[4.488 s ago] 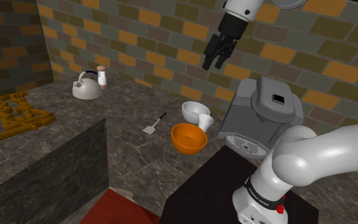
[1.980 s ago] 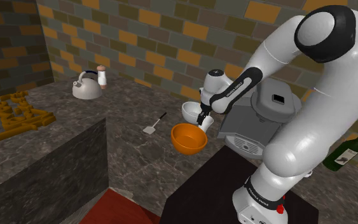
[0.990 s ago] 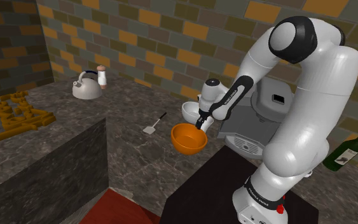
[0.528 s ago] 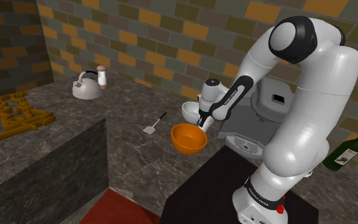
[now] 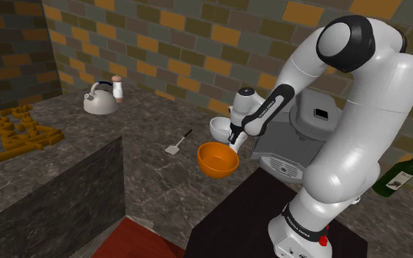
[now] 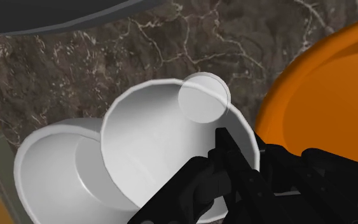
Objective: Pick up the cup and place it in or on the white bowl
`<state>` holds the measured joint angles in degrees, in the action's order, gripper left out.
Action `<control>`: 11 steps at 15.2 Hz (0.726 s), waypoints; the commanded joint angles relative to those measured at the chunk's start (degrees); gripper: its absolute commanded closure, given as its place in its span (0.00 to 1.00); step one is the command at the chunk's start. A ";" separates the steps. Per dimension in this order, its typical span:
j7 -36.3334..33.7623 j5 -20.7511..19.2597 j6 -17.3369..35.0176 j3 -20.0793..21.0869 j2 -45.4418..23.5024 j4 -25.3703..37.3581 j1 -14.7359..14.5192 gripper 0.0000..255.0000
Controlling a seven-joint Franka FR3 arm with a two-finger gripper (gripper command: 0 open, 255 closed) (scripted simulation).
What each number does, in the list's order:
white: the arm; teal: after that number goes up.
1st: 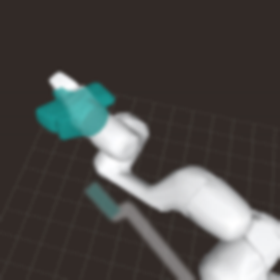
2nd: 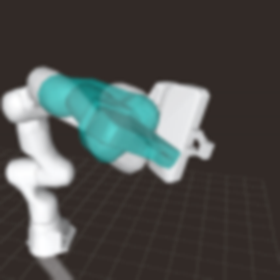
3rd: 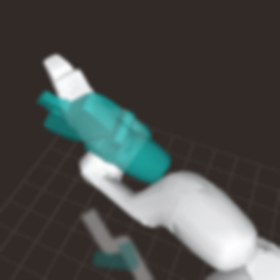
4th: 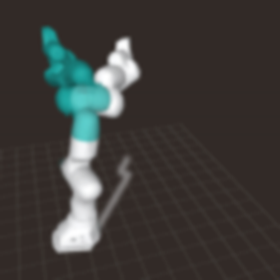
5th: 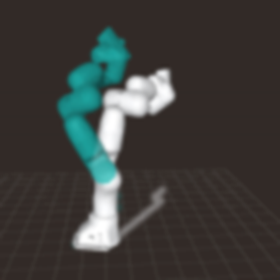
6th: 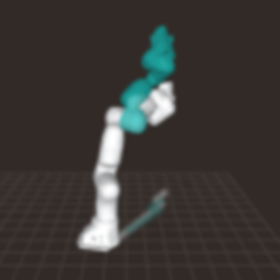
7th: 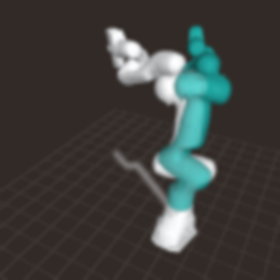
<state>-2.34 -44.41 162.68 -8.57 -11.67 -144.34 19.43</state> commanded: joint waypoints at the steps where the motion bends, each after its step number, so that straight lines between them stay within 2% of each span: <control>1: 2.06 1.99 -1.31 0.75 1.81 -0.40 0.47 1.00; 11: 10.34 10.39 -8.10 2.81 10.15 -1.43 0.95 1.00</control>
<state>7.19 -34.95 155.45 -5.97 -2.40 -145.80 20.46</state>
